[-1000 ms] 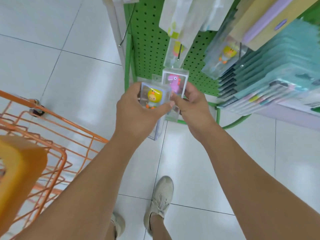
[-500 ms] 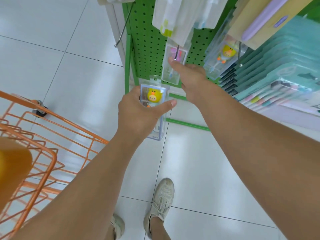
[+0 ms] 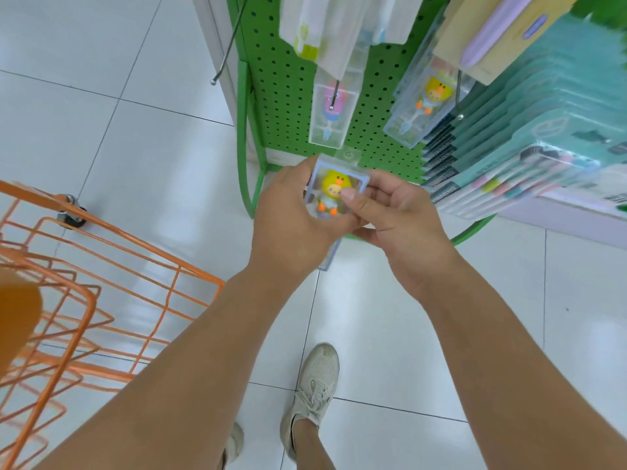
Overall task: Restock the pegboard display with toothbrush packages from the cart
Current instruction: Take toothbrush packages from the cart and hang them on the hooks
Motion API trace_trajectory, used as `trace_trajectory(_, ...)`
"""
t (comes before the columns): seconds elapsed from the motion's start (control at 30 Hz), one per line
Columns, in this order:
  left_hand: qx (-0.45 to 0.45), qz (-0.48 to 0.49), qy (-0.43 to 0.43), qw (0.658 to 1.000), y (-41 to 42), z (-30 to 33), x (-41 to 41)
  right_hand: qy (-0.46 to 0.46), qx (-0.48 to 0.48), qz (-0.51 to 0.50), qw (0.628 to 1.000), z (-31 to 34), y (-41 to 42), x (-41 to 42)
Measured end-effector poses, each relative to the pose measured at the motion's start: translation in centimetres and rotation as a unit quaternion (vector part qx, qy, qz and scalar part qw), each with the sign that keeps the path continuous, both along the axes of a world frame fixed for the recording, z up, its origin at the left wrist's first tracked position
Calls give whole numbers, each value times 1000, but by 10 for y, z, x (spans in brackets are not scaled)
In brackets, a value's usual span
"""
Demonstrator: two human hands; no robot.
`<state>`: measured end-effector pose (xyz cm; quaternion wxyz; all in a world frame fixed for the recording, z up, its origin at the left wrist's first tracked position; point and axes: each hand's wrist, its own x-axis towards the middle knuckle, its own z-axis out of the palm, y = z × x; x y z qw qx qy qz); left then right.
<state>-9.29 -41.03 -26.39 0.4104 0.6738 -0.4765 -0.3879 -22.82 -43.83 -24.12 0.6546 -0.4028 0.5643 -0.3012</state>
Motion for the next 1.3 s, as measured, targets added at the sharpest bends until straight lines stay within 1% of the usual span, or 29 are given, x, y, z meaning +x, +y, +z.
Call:
trace_trajectory(0.1, 25, -54, 69, 996, -11, 0, -8, -34, -21, -78, 996, 0, -5, -22)
trace_trajectory(0.17, 30, -86, 104, 990, -22, 2, -16, -46, -49, -102, 993, -1, -9, -37)
trace_trajectory(0.27, 19, -105, 106, 989, -36, 7, -33, -51, -86, -118, 988, 0, -15, -52)
trace_trajectory(0.37, 21, -104, 119, 987, -47, 12, -45, -63, -103, -121, 985, 1, -21, -62)
trace_trajectory(0.5, 29, -107, 115, 987, -54, 13, -55, -55, -94, -127, 986, 1, -28, -69)
trace_trajectory(0.73, 50, -97, 130, 985, -56, 6, -61, 0, -110, -110, 988, -1, -40, -75)
trace_trajectory(0.87, 74, -79, 162, 981, -49, 3, -61, -9, -107, -83, 991, -2, -35, -79)
trace_trajectory(0.97, 72, -79, 176, 979, -45, 5, -59, -26, -106, -76, 991, 0, -28, -80)
trace_trajectory(1.1, 67, -89, 170, 979, -50, 12, -59, -22, -103, -102, 989, 6, -32, -78)
trace_trajectory(1.3, 92, -75, 135, 984, -64, 14, -64, -18, -71, -148, 986, 3, -51, -70)
